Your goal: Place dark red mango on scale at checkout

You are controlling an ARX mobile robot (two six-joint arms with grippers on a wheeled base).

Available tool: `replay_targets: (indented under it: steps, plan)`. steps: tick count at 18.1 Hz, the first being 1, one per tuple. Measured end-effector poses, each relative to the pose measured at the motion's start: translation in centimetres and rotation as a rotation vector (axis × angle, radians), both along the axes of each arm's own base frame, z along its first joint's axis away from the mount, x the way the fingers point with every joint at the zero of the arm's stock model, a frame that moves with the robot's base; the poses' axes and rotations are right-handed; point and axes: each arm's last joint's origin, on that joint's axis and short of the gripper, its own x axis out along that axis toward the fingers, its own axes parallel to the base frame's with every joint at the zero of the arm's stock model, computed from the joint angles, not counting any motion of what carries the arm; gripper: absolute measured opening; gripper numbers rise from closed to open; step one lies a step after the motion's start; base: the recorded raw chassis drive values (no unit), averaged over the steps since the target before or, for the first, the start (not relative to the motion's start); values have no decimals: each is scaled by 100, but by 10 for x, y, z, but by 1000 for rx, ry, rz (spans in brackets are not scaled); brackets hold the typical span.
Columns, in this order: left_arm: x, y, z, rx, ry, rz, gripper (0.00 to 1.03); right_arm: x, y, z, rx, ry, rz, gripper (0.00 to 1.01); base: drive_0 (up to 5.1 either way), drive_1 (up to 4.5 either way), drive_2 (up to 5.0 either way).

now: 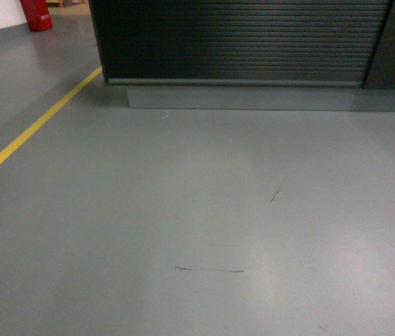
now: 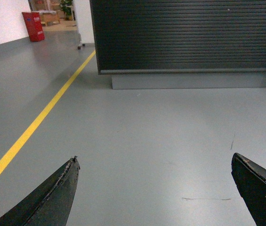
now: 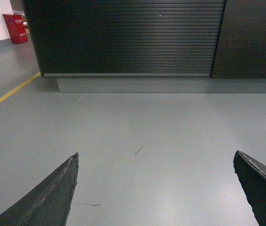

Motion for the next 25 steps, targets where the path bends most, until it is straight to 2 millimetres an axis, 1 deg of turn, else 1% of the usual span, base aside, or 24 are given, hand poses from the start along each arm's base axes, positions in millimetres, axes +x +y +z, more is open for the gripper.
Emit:
replay_targets:
  steps: [25]
  plan:
    - [0, 0, 0, 0, -2, 0, 98, 0, 0, 0, 0, 1, 0, 98, 2, 352, -348]
